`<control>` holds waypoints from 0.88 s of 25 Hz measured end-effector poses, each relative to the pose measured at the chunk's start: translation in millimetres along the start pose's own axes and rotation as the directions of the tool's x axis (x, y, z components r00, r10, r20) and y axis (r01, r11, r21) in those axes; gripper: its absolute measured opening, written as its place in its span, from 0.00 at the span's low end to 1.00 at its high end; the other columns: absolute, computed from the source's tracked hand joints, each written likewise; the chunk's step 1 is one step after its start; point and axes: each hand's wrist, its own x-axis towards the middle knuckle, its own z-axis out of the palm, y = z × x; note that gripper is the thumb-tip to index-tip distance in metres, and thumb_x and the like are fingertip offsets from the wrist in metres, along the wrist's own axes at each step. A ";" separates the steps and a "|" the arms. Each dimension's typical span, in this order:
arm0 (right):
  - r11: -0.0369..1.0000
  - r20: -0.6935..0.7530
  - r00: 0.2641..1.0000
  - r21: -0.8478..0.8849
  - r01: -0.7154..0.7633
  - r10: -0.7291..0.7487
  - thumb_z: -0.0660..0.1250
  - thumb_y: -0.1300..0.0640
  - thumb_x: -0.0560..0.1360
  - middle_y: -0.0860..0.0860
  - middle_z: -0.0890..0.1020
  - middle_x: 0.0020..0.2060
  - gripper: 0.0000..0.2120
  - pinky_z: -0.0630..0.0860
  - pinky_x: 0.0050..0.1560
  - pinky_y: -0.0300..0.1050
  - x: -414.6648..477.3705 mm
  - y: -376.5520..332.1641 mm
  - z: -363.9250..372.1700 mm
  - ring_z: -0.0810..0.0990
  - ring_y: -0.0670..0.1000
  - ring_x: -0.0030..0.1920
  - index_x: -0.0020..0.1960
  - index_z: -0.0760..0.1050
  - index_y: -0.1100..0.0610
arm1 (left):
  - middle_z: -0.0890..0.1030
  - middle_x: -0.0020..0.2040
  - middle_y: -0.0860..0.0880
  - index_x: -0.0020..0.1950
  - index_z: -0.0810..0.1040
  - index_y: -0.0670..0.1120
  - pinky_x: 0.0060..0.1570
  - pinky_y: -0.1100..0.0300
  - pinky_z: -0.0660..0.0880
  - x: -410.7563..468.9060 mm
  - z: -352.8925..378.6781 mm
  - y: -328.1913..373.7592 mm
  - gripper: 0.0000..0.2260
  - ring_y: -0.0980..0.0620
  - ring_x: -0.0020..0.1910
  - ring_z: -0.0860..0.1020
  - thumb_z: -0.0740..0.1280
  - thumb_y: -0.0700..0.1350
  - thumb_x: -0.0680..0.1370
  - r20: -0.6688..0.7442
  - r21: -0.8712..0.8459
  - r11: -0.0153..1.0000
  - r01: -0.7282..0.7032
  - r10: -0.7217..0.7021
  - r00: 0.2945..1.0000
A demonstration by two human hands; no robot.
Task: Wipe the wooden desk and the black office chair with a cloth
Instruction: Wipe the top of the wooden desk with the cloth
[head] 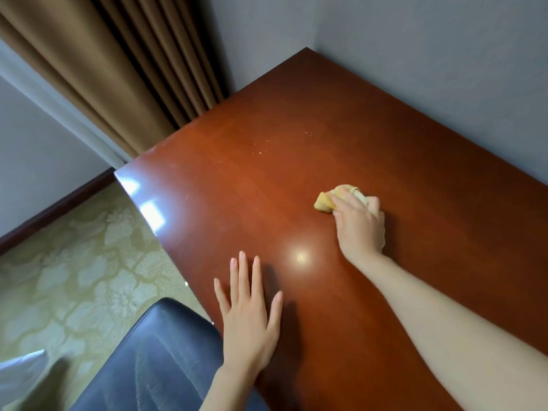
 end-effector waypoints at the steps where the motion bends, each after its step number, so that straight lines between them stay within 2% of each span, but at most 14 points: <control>1: 0.998 0.003 0.999 0.047 0.037 -0.037 0.62 0.51 0.78 0.49 0.70 0.57 0.16 0.69 0.56 0.49 -19.8 -10.0 2.6 0.70 0.56 0.53 0.63 0.72 0.35 | 0.38 0.77 0.52 0.76 0.41 0.51 0.71 0.51 0.29 -9.6 -2.6 -4.0 0.29 0.54 0.76 0.34 0.40 0.61 0.77 0.011 -0.007 1.000 0.014 -0.014 1.000; 3: 0.991 0.050 0.994 0.091 0.097 -0.102 0.66 0.53 0.76 0.51 0.71 0.54 0.18 0.72 0.55 0.51 -60.0 -20.8 5.1 0.72 0.56 0.51 0.63 0.73 0.36 | 0.36 0.76 0.53 0.76 0.40 0.51 0.71 0.52 0.28 -30.7 -8.8 -11.3 0.30 0.55 0.75 0.32 0.39 0.61 0.77 0.034 -0.015 0.999 0.033 -0.032 0.999; 6: 0.976 0.159 0.964 0.060 0.208 -0.215 0.67 0.53 0.75 0.48 0.73 0.54 0.20 0.75 0.53 0.48 -112.7 -22.7 0.9 0.73 0.52 0.50 0.64 0.72 0.37 | 0.35 0.77 0.51 0.77 0.39 0.50 0.70 0.52 0.28 -58.1 -15.0 -20.9 0.28 0.53 0.74 0.30 0.45 0.59 0.81 0.065 0.011 0.998 0.068 -0.068 0.996; 9: 0.911 0.155 0.900 -0.003 0.412 -0.406 0.72 0.59 0.71 0.48 0.79 0.54 0.21 0.79 0.41 0.49 -156.6 -21.1 -9.1 0.73 0.52 0.43 0.61 0.77 0.42 | 0.36 0.78 0.49 0.78 0.39 0.49 0.72 0.50 0.31 -79.9 -17.9 -23.1 0.29 0.52 0.75 0.32 0.48 0.56 0.82 0.108 0.019 0.992 0.122 -0.124 0.986; 11: 0.880 0.216 0.862 -0.024 0.475 -0.459 0.72 0.59 0.72 0.45 0.80 0.58 0.20 0.78 0.40 0.48 -184.1 -18.2 -17.9 0.72 0.53 0.42 0.61 0.77 0.43 | 0.36 0.78 0.49 0.78 0.39 0.48 0.73 0.49 0.34 -95.7 -19.2 -20.4 0.29 0.51 0.76 0.34 0.49 0.56 0.82 0.160 -0.026 0.990 0.138 -0.132 0.978; 13: 0.858 0.214 0.840 -0.009 0.513 -0.499 0.75 0.61 0.69 0.44 0.80 0.57 0.22 0.78 0.37 0.47 -209.5 -10.5 -23.8 0.73 0.53 0.40 0.59 0.79 0.44 | 0.37 0.78 0.48 0.78 0.40 0.48 0.73 0.49 0.36 -110.8 -19.3 -18.4 0.29 0.50 0.76 0.35 0.50 0.55 0.82 0.192 -0.071 0.989 0.130 -0.114 0.975; 17: 0.821 0.109 0.817 -0.004 0.570 -0.567 0.81 0.64 0.59 0.45 0.83 0.48 0.27 0.78 0.28 0.44 -263.7 2.2 -31.7 0.74 0.52 0.33 0.54 0.82 0.45 | 0.36 0.78 0.46 0.78 0.40 0.46 0.73 0.49 0.38 -138.1 -26.4 -22.3 0.30 0.47 0.76 0.35 0.52 0.54 0.82 0.242 -0.009 1.000 0.022 -0.019 0.970; 19: 0.846 0.117 0.839 0.035 0.532 -0.532 0.81 0.65 0.58 0.46 0.82 0.46 0.28 0.78 0.28 0.45 -287.5 6.9 -35.7 0.74 0.52 0.33 0.53 0.82 0.45 | 0.35 0.77 0.45 0.78 0.40 0.46 0.73 0.48 0.37 -146.9 -30.9 -20.2 0.30 0.46 0.76 0.34 0.53 0.51 0.82 0.290 0.033 0.998 -0.056 0.044 0.956; 21: 0.858 0.200 0.836 0.056 0.511 -0.511 0.78 0.63 0.63 0.41 0.81 0.53 0.24 0.78 0.32 0.45 -308.7 14.2 -44.7 0.73 0.51 0.37 0.54 0.81 0.42 | 0.35 0.77 0.45 0.78 0.40 0.46 0.73 0.47 0.37 -156.6 -37.1 -11.6 0.30 0.46 0.76 0.35 0.53 0.48 0.82 0.331 0.052 0.988 -0.143 0.118 0.936; 22: 0.851 0.254 0.817 0.051 0.523 -0.518 0.75 0.61 0.68 0.35 0.77 0.58 0.22 0.77 0.37 0.45 -316.8 21.8 -49.2 0.71 0.51 0.40 0.56 0.79 0.40 | 0.35 0.78 0.45 0.78 0.40 0.46 0.73 0.47 0.38 -160.8 -40.6 -6.9 0.30 0.47 0.76 0.35 0.53 0.46 0.82 0.347 0.060 0.979 -0.193 0.160 0.924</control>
